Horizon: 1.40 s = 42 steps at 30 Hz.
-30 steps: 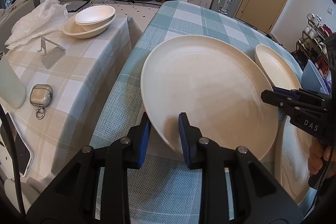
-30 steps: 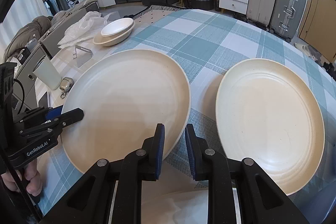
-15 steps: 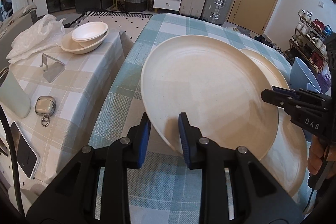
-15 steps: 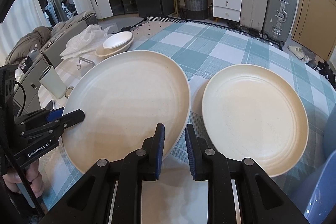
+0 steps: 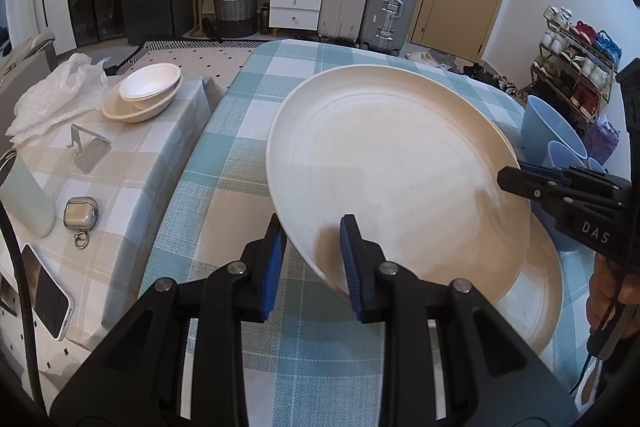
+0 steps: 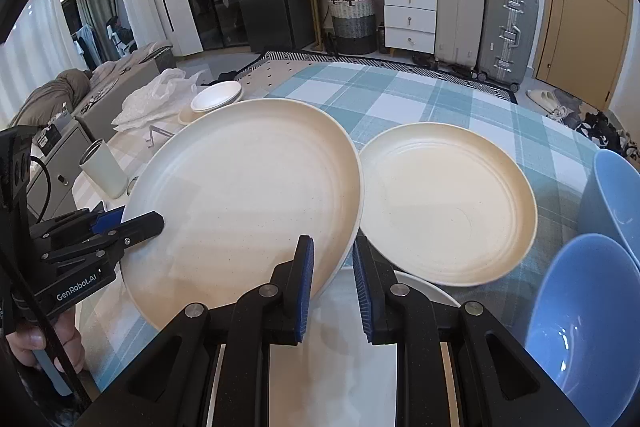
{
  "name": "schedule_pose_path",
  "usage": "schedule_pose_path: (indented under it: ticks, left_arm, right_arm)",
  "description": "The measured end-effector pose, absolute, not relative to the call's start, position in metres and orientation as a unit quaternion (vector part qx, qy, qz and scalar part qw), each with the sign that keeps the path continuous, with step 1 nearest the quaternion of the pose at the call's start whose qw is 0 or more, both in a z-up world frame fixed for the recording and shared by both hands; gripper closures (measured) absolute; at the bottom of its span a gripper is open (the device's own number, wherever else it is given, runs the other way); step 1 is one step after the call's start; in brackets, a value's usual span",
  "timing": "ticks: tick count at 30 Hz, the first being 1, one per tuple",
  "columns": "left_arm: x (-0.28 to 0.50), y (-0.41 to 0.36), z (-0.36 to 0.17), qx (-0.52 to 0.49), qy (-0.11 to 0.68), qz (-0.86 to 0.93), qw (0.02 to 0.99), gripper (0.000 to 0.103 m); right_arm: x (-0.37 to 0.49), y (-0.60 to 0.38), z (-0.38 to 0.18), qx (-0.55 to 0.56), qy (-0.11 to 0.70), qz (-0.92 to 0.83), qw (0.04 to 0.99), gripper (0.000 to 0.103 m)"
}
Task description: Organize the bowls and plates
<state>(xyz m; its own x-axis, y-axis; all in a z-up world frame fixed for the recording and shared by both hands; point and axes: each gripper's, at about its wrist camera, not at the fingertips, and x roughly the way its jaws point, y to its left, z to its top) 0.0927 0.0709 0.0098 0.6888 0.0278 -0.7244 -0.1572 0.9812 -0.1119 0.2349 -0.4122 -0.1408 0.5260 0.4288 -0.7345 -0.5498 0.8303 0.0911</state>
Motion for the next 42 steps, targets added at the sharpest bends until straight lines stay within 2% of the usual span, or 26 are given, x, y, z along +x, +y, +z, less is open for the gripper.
schedule_pose_path:
  ticks: [26,42]
  left_arm:
    - [0.054,0.011,0.020,-0.043,0.391,-0.004,0.920,0.079]
    - [0.055,-0.023,0.009,-0.010,0.405,-0.044,0.913,0.077]
  right_arm:
    - [0.169,-0.480,-0.132,-0.027,0.390,0.251,0.886,0.082]
    - [0.141,-0.518,-0.136,0.002,0.392,0.217,0.894,0.082]
